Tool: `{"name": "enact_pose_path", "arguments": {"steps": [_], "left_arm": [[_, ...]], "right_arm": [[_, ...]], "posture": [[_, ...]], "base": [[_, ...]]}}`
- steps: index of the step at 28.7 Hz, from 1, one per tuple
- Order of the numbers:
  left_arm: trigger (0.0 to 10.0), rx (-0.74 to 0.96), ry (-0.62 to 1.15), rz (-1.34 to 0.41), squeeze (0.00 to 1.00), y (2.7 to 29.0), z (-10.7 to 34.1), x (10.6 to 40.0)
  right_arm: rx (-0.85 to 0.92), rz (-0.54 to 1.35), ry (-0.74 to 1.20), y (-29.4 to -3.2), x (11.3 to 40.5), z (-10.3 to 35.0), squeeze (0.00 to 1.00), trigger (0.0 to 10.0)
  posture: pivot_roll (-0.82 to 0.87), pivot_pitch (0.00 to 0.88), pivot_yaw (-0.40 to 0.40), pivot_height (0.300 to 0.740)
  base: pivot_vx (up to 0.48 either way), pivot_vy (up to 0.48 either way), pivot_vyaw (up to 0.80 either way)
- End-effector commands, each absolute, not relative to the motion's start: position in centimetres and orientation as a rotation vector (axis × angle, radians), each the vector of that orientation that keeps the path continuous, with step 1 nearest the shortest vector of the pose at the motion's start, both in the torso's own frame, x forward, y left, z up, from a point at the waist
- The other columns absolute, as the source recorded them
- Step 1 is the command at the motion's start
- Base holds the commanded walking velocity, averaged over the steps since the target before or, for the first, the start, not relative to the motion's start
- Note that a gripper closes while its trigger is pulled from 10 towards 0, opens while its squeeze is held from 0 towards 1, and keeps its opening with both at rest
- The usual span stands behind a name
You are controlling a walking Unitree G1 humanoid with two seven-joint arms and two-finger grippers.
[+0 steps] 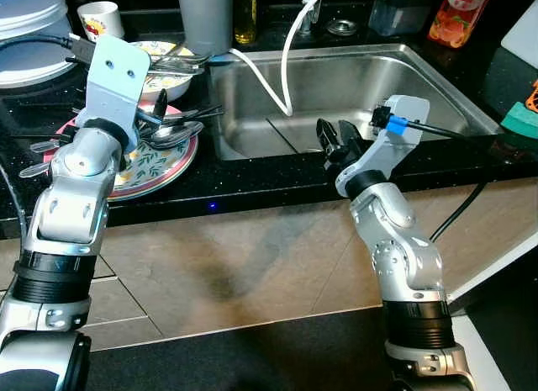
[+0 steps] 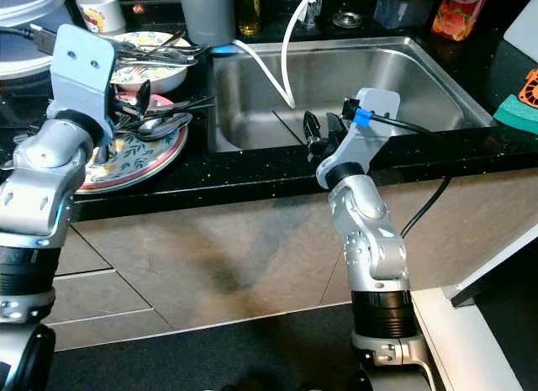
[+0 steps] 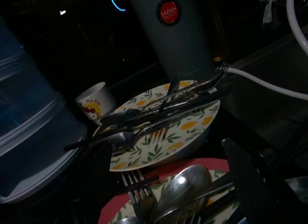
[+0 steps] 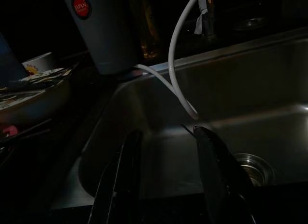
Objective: Kitchen organization
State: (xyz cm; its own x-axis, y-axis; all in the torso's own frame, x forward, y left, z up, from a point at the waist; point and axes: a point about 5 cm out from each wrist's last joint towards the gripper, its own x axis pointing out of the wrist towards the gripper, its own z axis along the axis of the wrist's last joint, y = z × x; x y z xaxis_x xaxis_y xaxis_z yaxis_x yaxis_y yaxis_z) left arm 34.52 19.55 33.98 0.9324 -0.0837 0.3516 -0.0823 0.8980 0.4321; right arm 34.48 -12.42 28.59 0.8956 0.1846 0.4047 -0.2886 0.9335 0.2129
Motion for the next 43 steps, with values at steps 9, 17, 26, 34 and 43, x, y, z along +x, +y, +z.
{"name": "enact_pose_path", "arguments": {"steps": [9,17,26,34,43], "left_arm": [[10.0,0.483,-0.378,0.011,0.00,19.9,33.9,34.5],[10.0,0.488,-0.384,0.017,0.00,19.7,34.1,34.6],[10.0,0.481,-0.381,0.007,0.00,19.6,34.1,34.4],[10.0,0.479,-0.372,0.006,0.00,19.6,33.8,34.1],[10.0,0.488,-0.331,-0.009,0.00,19.5,32.9,34.2]], "right_arm": [[0.280,0.268,-0.399,-12.0,34.5,28.9,0.00,10.0],[0.272,0.281,-0.430,-12.2,34.8,29.7,0.00,10.0],[0.275,0.284,-0.431,-12.0,34.2,29.5,0.00,10.0],[0.275,0.286,-0.426,-11.9,33.9,29.3,0.00,10.0],[0.287,0.282,-0.379,-11.6,34.1,28.2,0.00,10.0]], "posture": [[-0.01,0.226,-0.009,0.740],[0.00,0.184,-0.012,0.740],[0.00,0.211,-0.006,0.740],[0.00,0.228,-0.008,0.740],[0.01,0.267,0.002,0.740]], "base": [[0.000,0.000,0.00],[0.000,0.000,0.00],[0.000,0.000,0.00],[0.000,0.000,0.00],[0.000,0.000,0.00]]}}
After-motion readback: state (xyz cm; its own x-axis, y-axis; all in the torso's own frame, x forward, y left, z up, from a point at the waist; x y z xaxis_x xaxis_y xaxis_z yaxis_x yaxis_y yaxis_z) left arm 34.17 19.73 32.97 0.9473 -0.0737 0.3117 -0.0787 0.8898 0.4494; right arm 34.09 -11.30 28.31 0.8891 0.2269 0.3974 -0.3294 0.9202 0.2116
